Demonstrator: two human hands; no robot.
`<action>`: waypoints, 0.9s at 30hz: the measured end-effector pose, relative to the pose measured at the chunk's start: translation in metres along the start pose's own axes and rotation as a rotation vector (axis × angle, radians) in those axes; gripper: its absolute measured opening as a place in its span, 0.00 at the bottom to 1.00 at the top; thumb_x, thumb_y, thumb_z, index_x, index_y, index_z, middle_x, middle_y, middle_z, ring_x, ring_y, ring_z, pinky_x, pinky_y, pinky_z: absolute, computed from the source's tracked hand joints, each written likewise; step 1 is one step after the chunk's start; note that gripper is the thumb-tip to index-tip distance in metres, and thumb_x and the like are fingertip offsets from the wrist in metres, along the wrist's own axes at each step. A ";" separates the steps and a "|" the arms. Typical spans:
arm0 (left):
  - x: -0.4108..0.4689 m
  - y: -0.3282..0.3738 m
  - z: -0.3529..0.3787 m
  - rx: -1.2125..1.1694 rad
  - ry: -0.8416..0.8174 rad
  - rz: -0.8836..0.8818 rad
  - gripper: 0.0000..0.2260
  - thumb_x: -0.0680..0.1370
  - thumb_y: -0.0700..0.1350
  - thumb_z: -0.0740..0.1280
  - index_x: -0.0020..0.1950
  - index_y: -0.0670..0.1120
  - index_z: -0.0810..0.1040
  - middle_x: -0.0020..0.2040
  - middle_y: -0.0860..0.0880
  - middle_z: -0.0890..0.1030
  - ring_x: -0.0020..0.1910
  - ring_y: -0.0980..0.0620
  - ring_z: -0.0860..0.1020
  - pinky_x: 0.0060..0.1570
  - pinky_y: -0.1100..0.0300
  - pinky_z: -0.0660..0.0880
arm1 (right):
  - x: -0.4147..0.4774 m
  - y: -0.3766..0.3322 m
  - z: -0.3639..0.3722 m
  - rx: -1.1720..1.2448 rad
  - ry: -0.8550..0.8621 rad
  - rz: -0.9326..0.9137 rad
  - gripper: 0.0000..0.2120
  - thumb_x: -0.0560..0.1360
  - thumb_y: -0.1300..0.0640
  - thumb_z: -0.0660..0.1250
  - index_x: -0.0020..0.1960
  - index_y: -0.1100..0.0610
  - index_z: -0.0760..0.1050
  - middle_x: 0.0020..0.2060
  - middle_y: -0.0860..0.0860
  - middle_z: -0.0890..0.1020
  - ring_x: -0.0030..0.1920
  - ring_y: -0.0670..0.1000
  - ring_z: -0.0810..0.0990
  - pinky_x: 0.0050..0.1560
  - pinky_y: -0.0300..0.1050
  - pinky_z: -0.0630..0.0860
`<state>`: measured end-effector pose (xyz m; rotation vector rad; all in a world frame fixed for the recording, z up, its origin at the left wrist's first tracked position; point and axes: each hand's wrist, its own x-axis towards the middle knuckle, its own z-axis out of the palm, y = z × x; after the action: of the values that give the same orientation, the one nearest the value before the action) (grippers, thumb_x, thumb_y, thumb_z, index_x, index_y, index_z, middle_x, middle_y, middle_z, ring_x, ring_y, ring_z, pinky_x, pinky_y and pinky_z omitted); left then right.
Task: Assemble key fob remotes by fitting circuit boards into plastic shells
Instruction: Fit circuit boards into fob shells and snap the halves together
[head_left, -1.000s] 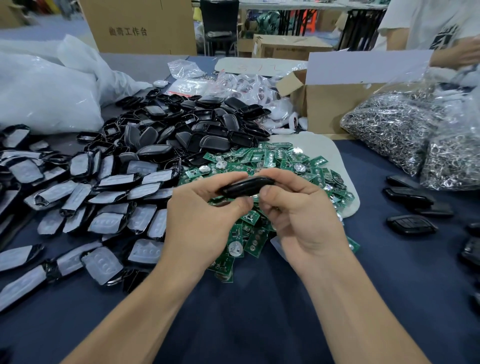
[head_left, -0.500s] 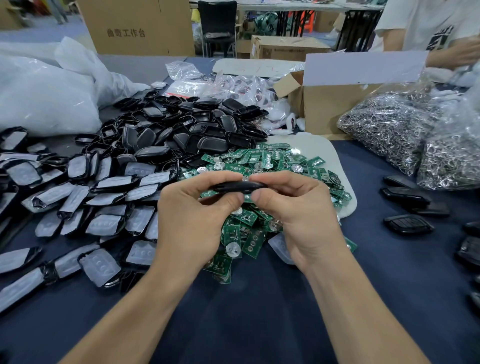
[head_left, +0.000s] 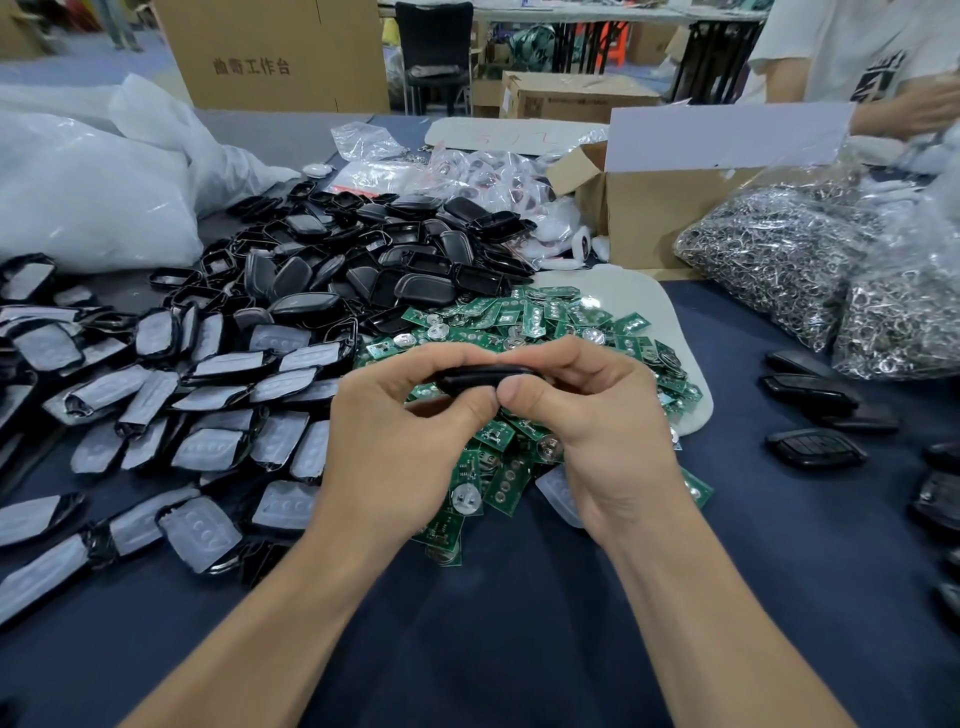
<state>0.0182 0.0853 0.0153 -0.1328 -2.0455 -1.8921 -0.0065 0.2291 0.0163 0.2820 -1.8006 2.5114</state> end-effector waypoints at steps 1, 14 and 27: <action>0.000 0.000 -0.001 -0.004 0.002 0.004 0.12 0.72 0.37 0.77 0.48 0.55 0.89 0.45 0.53 0.88 0.46 0.54 0.86 0.44 0.66 0.80 | 0.000 0.000 0.000 0.013 0.006 0.001 0.14 0.67 0.77 0.74 0.40 0.59 0.85 0.35 0.56 0.85 0.39 0.54 0.83 0.44 0.44 0.82; -0.003 -0.003 -0.001 -0.008 0.021 0.021 0.16 0.74 0.31 0.75 0.47 0.54 0.89 0.44 0.54 0.88 0.46 0.55 0.86 0.45 0.67 0.79 | -0.002 0.002 0.002 0.021 0.028 -0.020 0.14 0.65 0.80 0.73 0.38 0.62 0.83 0.35 0.56 0.86 0.37 0.52 0.85 0.42 0.43 0.83; 0.003 -0.013 -0.006 0.194 0.081 -0.125 0.14 0.74 0.48 0.79 0.53 0.67 0.86 0.47 0.66 0.86 0.48 0.66 0.84 0.41 0.74 0.77 | 0.011 -0.028 -0.048 0.510 0.316 0.221 0.11 0.72 0.70 0.70 0.55 0.67 0.79 0.47 0.62 0.86 0.44 0.55 0.87 0.43 0.42 0.84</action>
<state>0.0126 0.0774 0.0046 0.1202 -2.2126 -1.7253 -0.0197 0.2830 0.0297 -0.3078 -1.1165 2.9253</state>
